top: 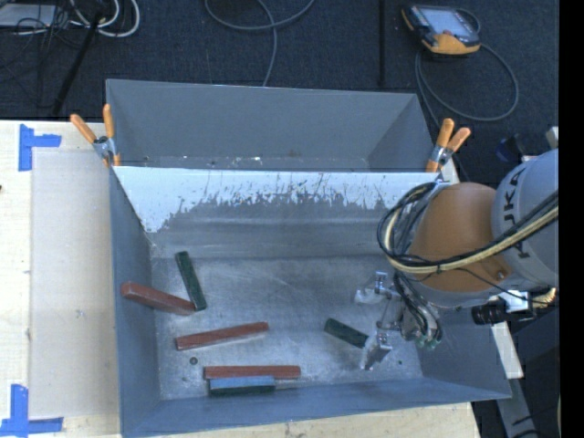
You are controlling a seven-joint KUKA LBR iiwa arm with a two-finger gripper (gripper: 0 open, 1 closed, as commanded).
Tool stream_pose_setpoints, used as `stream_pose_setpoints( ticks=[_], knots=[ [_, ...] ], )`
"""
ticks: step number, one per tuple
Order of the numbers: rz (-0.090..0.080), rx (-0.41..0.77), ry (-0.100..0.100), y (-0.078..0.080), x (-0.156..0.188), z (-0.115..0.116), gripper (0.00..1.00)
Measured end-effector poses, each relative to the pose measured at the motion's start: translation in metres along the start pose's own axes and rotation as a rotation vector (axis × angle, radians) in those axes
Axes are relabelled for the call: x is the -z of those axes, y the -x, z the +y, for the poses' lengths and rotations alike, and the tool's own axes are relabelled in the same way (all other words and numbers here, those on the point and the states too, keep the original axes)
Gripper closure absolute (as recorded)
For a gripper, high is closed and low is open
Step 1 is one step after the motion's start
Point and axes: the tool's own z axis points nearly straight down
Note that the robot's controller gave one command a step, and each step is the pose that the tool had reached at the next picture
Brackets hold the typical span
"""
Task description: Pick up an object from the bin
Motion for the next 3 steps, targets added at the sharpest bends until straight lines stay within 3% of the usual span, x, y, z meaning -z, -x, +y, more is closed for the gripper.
stream_pose_setpoints(
  ticks=[1, 2, 3],
  knots=[
    [-0.004, -0.020, 0.000, -0.005, -0.027, -0.001, 0.00],
    [-0.011, -0.091, 0.004, 0.005, -0.023, -0.013, 1.00],
    [-0.011, -0.090, 0.004, 0.005, -0.023, -0.013, 1.00]
  ],
)
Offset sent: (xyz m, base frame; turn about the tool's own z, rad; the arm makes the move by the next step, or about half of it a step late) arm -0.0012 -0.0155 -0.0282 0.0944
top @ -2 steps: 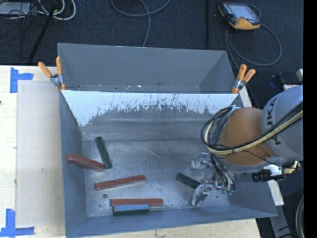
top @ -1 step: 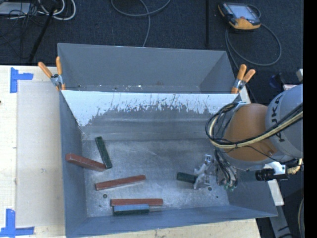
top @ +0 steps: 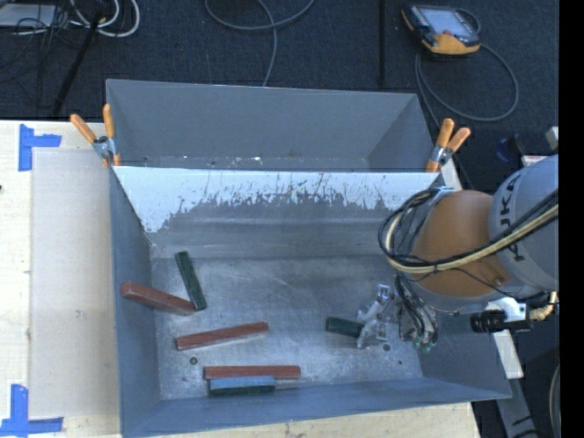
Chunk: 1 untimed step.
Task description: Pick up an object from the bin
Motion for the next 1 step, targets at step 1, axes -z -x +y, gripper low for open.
stream_pose_setpoints(
  ticks=[1],
  knots=[
    [0.002, 0.000, -0.001, -0.0007, 0.0026, 0.0000, 1.00]
  ],
)
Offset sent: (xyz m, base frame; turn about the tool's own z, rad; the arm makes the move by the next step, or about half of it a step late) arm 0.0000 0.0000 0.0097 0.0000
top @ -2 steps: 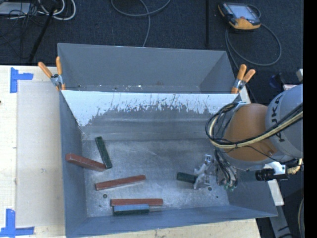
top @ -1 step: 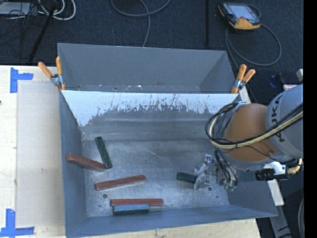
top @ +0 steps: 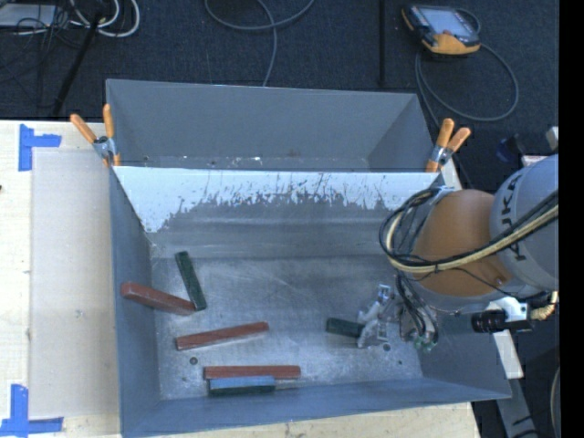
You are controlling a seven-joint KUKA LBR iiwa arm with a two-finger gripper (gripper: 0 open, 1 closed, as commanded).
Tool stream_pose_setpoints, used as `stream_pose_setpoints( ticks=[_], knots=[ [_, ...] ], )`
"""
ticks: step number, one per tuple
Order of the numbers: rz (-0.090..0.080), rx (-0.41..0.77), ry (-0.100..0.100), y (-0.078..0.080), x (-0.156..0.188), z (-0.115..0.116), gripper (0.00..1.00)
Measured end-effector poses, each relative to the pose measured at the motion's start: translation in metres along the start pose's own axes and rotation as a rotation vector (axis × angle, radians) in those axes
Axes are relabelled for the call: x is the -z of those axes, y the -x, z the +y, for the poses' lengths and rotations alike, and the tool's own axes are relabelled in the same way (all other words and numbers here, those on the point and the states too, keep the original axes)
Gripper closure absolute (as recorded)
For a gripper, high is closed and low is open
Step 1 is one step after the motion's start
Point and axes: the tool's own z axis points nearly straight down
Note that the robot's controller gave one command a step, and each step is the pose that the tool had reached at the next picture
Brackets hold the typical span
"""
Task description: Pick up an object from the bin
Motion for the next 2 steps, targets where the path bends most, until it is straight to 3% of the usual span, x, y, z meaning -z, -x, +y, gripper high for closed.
stream_pose_setpoints(
  ticks=[2],
  knots=[
    [0.008, 0.000, -0.004, -0.0015, 0.0147, -0.0013, 1.00]
  ],
)
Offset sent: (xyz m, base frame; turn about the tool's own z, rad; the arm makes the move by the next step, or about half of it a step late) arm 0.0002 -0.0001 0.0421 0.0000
